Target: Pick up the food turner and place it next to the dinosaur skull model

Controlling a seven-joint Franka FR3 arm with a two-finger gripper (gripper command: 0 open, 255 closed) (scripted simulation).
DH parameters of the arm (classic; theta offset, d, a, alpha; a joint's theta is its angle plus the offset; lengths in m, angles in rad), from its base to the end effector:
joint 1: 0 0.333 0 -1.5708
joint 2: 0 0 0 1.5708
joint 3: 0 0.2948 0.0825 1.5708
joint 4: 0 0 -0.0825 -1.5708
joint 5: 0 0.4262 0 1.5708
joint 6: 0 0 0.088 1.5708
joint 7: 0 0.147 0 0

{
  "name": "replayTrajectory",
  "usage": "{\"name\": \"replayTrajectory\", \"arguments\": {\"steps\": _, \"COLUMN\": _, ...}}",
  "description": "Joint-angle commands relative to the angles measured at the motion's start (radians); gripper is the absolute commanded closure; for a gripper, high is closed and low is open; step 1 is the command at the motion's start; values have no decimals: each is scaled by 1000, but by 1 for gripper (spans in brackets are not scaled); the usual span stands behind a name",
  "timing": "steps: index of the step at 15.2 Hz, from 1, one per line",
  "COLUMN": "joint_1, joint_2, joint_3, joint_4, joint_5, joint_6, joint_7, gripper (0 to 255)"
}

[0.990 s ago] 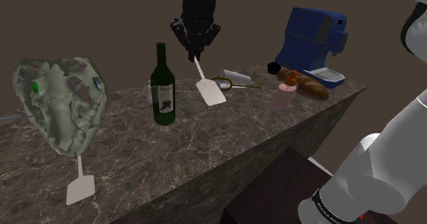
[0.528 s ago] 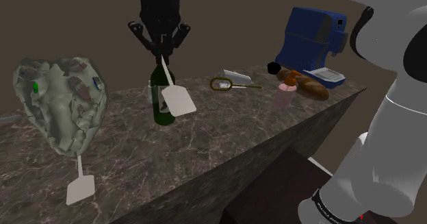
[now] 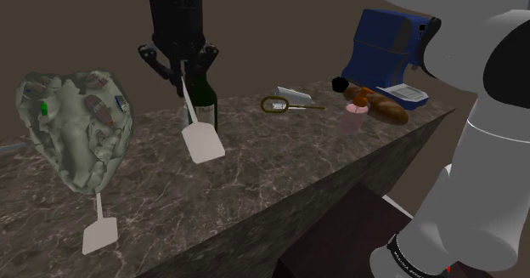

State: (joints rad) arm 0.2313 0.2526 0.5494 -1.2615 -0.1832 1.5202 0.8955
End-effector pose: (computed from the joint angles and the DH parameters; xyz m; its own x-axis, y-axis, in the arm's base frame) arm 0.5132 0.4107 0.5783 0.9874 -0.1440 0.0660 -0.1444 -0.9895 0.0000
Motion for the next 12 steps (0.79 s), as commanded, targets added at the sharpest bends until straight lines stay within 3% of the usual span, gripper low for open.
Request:
{"name": "replayTrajectory", "arguments": {"steps": 1, "joint_1": -9, "joint_2": -14, "joint_3": -1, "joint_4": -48, "joint_5": 8, "joint_6": 36, "joint_7": -2, "gripper": 255}}
{"name": "replayTrajectory", "arguments": {"steps": 12, "joint_1": -37, "joint_2": -57, "joint_3": -6, "joint_4": -252, "joint_5": 30, "joint_6": 203, "joint_7": -3, "gripper": 255}}
